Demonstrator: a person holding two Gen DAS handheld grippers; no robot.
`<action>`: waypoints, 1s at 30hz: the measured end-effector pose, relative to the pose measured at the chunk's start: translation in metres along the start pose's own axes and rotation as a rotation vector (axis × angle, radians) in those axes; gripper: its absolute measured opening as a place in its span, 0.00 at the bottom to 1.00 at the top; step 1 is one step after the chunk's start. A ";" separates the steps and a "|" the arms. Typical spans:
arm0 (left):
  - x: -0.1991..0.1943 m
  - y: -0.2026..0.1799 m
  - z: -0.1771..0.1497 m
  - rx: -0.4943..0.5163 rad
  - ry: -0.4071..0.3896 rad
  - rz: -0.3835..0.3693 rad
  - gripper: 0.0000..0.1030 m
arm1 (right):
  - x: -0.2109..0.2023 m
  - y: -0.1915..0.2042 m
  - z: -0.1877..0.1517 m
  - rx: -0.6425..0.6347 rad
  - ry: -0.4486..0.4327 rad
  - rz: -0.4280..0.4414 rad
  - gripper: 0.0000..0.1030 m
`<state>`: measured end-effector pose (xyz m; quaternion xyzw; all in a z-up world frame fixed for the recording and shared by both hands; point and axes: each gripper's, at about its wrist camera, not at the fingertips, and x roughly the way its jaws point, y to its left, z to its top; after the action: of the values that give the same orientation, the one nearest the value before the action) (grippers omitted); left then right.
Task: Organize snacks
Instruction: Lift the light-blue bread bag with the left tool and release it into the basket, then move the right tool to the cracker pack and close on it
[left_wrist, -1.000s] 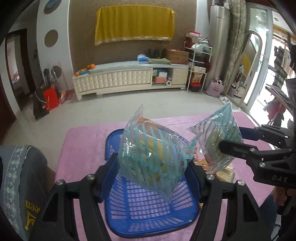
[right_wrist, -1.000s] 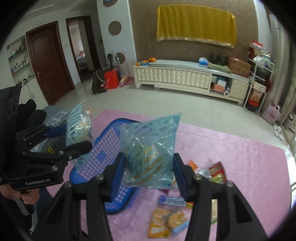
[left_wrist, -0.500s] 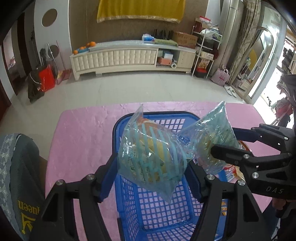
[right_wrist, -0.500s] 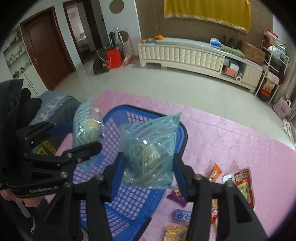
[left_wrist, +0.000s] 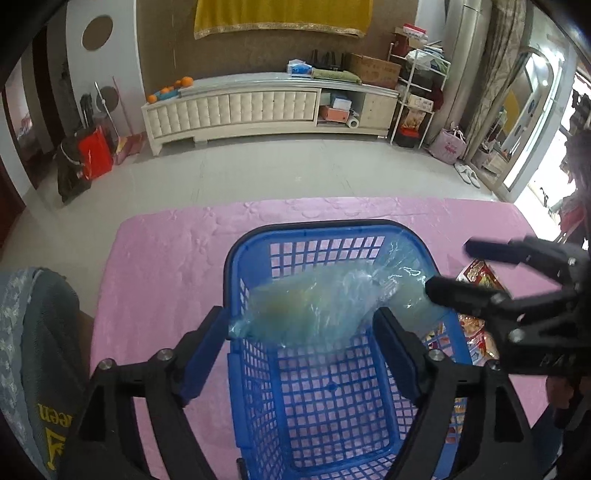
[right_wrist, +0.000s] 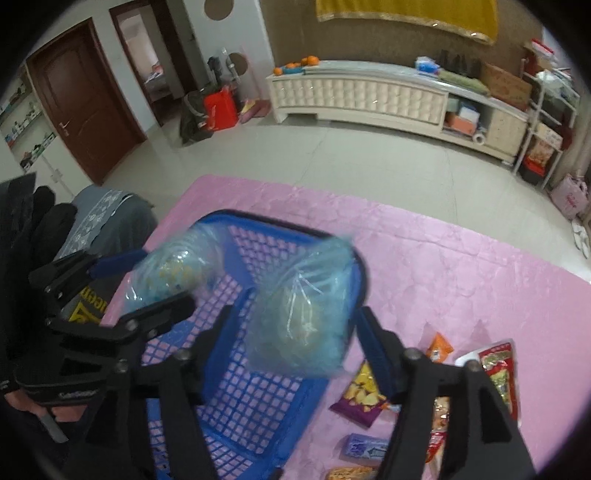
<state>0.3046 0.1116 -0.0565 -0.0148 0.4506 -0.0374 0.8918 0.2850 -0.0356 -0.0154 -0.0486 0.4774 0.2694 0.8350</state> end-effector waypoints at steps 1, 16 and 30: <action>-0.003 -0.002 -0.001 0.007 -0.007 0.014 0.77 | -0.004 -0.002 -0.001 0.001 -0.011 -0.013 0.84; -0.064 -0.068 -0.024 0.049 -0.058 -0.048 0.77 | -0.087 -0.039 -0.044 0.061 -0.047 -0.082 0.84; -0.071 -0.172 -0.039 0.141 -0.044 -0.121 0.77 | -0.144 -0.099 -0.094 0.109 -0.063 -0.144 0.84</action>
<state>0.2222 -0.0540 -0.0120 0.0201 0.4254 -0.1224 0.8965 0.2045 -0.2100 0.0350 -0.0289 0.4599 0.1836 0.8683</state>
